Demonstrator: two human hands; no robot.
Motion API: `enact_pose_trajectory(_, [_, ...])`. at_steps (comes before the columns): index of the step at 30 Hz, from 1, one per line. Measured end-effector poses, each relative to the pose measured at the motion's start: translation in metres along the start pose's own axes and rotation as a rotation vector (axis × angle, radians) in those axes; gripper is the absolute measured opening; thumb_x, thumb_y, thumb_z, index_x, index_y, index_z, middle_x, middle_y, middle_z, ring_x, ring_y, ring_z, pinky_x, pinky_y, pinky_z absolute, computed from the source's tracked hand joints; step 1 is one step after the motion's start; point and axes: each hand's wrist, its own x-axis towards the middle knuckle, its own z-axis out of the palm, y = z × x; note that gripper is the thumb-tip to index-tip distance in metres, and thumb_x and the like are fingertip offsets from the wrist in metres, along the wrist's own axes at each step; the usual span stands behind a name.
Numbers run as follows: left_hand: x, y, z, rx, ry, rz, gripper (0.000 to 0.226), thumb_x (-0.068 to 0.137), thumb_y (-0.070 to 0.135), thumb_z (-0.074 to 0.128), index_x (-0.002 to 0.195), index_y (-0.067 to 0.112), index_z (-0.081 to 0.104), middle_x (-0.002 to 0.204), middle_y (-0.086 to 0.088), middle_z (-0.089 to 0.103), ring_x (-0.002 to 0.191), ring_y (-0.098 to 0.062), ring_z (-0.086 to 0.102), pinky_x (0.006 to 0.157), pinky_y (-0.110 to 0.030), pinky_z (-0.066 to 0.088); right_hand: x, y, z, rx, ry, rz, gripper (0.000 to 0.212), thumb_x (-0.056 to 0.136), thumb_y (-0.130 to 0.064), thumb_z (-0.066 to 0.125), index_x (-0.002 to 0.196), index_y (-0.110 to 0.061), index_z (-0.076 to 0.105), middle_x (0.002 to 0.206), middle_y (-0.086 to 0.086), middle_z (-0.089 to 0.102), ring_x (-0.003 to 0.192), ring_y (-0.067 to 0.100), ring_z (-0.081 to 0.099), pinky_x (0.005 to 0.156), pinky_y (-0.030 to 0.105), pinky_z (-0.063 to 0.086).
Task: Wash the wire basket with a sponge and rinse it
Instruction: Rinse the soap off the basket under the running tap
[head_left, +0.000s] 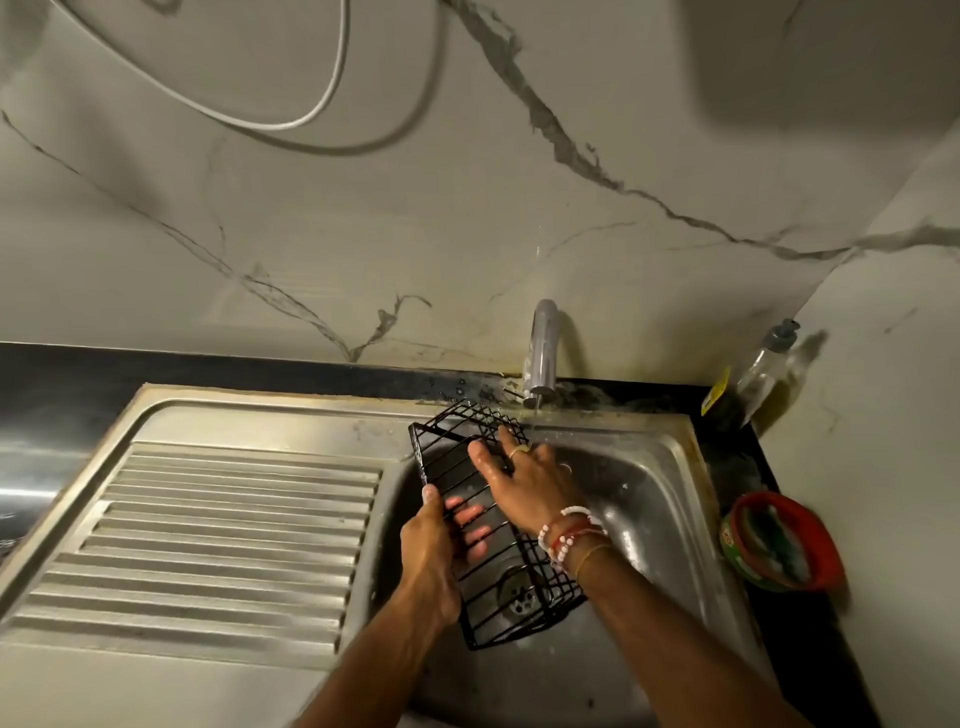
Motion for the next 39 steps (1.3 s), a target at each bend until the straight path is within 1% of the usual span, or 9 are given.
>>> enact_pose_trajectory(5, [0.002, 0.0, -0.006, 0.061, -0.042, -0.119, 0.04, 0.104, 0.046, 0.043, 0.093, 0.013, 0.063, 0.081, -0.002, 0.07, 0.064, -0.016, 0.061, 0.036, -0.018, 0.037, 0.013, -0.014, 0.01, -0.019, -0.034, -0.049, 0.075, 0.092, -0.064, 0.018, 0.152, -0.022, -0.002, 0.159, -0.001, -0.01, 0.146, 0.022, -0.005, 0.112, 0.059, -0.009])
enact_pose_trajectory(10, [0.002, 0.002, 0.004, 0.132, -0.08, -0.158, 0.037, 0.102, 0.044, 0.048, 0.082, 0.016, 0.061, 0.07, 0.001, 0.065, 0.059, -0.013, 0.056, 0.044, -0.022, 0.045, 0.059, 0.004, -0.009, 0.156, 0.13, 0.081, 0.082, 0.084, -0.069, 0.006, 0.15, -0.022, 0.017, 0.159, 0.008, 0.01, 0.144, 0.027, 0.012, 0.115, 0.053, 0.01])
enact_pose_trajectory(16, [0.025, 0.017, 0.023, 0.157, -0.112, -0.149, 0.043, 0.103, 0.046, 0.044, 0.075, 0.016, 0.058, 0.053, 0.004, 0.06, 0.05, -0.012, 0.051, 0.045, -0.021, 0.039, 0.035, -0.009, 0.007, 0.092, 0.273, -0.075, 0.068, 0.096, -0.056, 0.021, 0.151, -0.018, 0.01, 0.159, 0.009, 0.01, 0.144, 0.028, 0.014, 0.117, 0.046, 0.011])
enact_pose_trajectory(21, [0.02, 0.012, 0.022, 0.353, -0.222, -0.01, 0.047, 0.105, 0.042, 0.041, 0.074, 0.012, 0.057, 0.055, -0.001, 0.059, 0.042, -0.01, 0.053, 0.04, -0.021, 0.042, 0.053, 0.032, -0.019, 0.557, 0.302, 0.088, 0.097, 0.067, -0.09, 0.025, 0.139, -0.026, 0.041, 0.138, 0.007, 0.051, 0.119, 0.028, 0.052, 0.099, 0.043, 0.038])
enact_pose_trajectory(24, [0.029, 0.019, 0.021, 0.531, -0.286, 0.167, 0.049, 0.104, 0.045, 0.043, 0.073, 0.011, 0.058, 0.056, -0.002, 0.057, 0.042, -0.008, 0.054, 0.04, -0.022, 0.043, 0.046, 0.056, -0.031, 0.591, 0.222, 0.004, 0.094, 0.06, -0.094, 0.03, 0.096, -0.015, 0.069, 0.099, 0.003, 0.069, 0.089, 0.022, 0.062, 0.071, 0.03, 0.039])
enact_pose_trajectory(28, [0.048, 0.039, 0.023, 0.984, -0.366, 0.383, 0.055, 0.096, 0.062, 0.044, 0.064, 0.021, 0.058, 0.05, 0.007, 0.057, 0.041, -0.005, 0.054, 0.046, -0.023, 0.045, 0.037, 0.077, -0.052, 0.65, -0.152, -0.202, 0.061, 0.086, -0.068, 0.038, 0.134, -0.033, 0.049, 0.134, -0.02, 0.047, 0.124, 0.001, 0.044, 0.099, 0.022, 0.032])
enact_pose_trajectory(33, [0.049, 0.053, 0.041, 1.294, -0.464, 0.575, 0.048, 0.098, 0.061, 0.041, 0.066, 0.028, 0.055, 0.057, 0.01, 0.055, 0.043, 0.005, 0.052, 0.056, -0.018, 0.043, 0.042, 0.088, -0.055, 0.65, 0.022, -0.238, 0.074, 0.081, -0.071, 0.045, 0.087, 0.001, 0.062, 0.085, 0.018, 0.066, 0.081, 0.03, 0.062, 0.084, 0.042, 0.046])
enact_pose_trajectory(36, [0.047, 0.047, 0.063, 1.201, -0.538, 0.618, 0.047, 0.102, 0.055, 0.036, 0.069, 0.026, 0.055, 0.067, 0.006, 0.056, 0.06, -0.004, 0.055, 0.064, -0.024, 0.046, 0.042, 0.083, -0.051, 0.645, 0.144, -0.267, 0.047, 0.087, -0.055, 0.052, 0.067, -0.014, 0.062, 0.067, -0.003, 0.057, 0.065, 0.013, 0.053, 0.068, 0.033, 0.04])
enact_pose_trajectory(39, [0.053, 0.036, 0.092, 1.041, -0.582, 0.612, 0.043, 0.107, 0.043, 0.032, 0.084, 0.023, 0.062, 0.083, 0.002, 0.062, 0.077, -0.013, 0.059, 0.082, -0.035, 0.052, 0.044, 0.07, -0.042, 0.524, 0.17, -0.249, 0.035, 0.097, -0.04, 0.045, 0.078, -0.024, 0.07, 0.076, -0.008, 0.068, 0.073, 0.01, 0.063, 0.069, 0.031, 0.047])
